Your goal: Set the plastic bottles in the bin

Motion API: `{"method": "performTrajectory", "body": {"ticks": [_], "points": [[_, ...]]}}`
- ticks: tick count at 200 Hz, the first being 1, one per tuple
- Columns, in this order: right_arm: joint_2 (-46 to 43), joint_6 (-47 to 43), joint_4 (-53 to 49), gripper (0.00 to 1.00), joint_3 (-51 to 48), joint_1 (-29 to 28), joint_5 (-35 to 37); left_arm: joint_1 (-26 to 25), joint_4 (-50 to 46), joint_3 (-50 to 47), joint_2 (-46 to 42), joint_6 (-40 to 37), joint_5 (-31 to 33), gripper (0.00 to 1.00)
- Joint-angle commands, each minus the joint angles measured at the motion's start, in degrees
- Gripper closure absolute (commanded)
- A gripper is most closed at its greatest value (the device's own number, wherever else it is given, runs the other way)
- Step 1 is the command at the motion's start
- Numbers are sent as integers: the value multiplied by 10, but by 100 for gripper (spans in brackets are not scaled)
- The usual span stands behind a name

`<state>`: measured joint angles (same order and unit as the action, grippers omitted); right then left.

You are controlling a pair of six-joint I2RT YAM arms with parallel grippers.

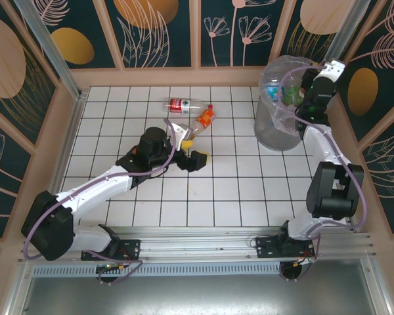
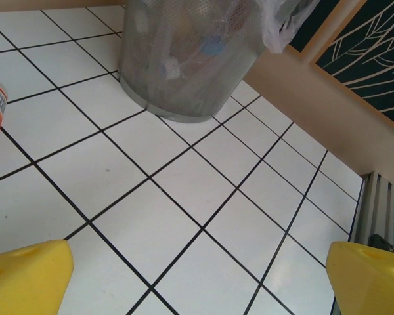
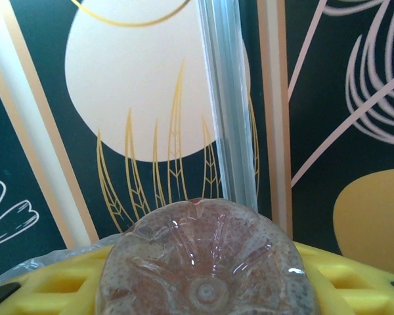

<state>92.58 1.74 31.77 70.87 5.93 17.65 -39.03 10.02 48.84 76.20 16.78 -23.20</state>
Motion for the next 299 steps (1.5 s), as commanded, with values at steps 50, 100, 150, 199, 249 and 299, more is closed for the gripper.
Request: {"method": "performTrajectory", "body": {"ticks": [50, 100, 150, 199, 249, 299], "points": [[66, 15, -190, 46, 101, 22, -163, -3, 3, 2, 20, -5, 3, 1], [133, -18, -364, 44, 234, 22, -225, -2, -4, 2, 29, -17, 10, 1], [179, -47, -466, 43, 316, 6, -194, -3, -1, 2, 31, -15, 6, 1], [140, -37, -387, 43, 268, -18, -103, -3, -4, 3, 26, -15, 10, 1], [114, -43, -321, 43, 254, -28, -48, -3, -8, 6, 24, -17, 10, 1], [121, -53, -319, 43, 273, -25, -53, -3, -8, 8, 27, -19, 9, 1]]}}
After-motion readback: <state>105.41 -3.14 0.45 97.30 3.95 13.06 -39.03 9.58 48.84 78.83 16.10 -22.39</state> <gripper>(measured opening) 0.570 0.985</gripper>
